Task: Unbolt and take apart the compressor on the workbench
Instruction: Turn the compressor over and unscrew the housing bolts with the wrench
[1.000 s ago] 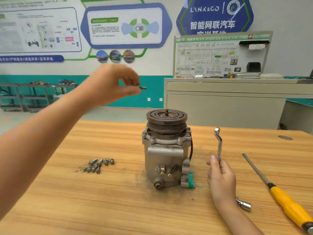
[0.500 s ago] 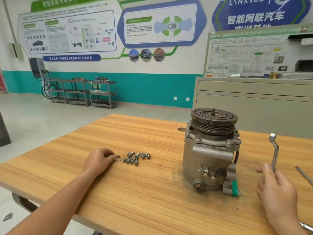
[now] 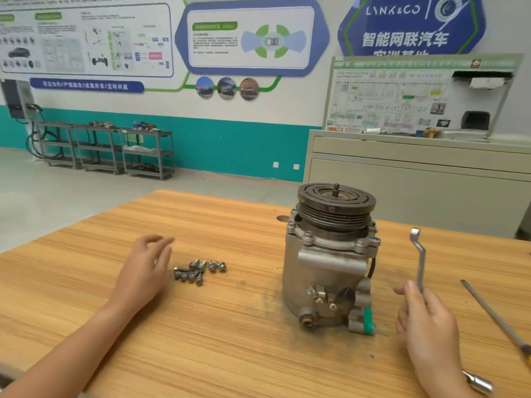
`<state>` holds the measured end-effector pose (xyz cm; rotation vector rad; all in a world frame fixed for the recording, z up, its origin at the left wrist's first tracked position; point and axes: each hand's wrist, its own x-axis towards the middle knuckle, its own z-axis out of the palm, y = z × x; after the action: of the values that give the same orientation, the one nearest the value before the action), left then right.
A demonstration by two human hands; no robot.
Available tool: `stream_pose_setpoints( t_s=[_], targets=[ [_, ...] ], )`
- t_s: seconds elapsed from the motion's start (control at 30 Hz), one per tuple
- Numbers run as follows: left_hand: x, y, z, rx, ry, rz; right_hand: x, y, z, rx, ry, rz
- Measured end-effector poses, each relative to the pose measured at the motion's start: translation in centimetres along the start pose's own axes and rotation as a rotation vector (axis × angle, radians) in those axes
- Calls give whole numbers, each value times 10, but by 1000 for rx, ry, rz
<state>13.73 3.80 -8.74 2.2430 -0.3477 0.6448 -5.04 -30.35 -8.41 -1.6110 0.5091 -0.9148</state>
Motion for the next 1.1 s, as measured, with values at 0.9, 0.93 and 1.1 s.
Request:
stream_pose_setpoints(
  t_s=[0.9, 0.93, 1.1],
  targets=[
    [35, 195, 83, -916, -571, -21, -10, -8, 1, -140, -72, -110],
    [33, 195, 84, -927, -546, -21, -11, -7, 0, -168, -71, -120],
    [31, 194, 91, -997, -492, -91, -9, -3, -4, -292, -71, -171]
  ],
)
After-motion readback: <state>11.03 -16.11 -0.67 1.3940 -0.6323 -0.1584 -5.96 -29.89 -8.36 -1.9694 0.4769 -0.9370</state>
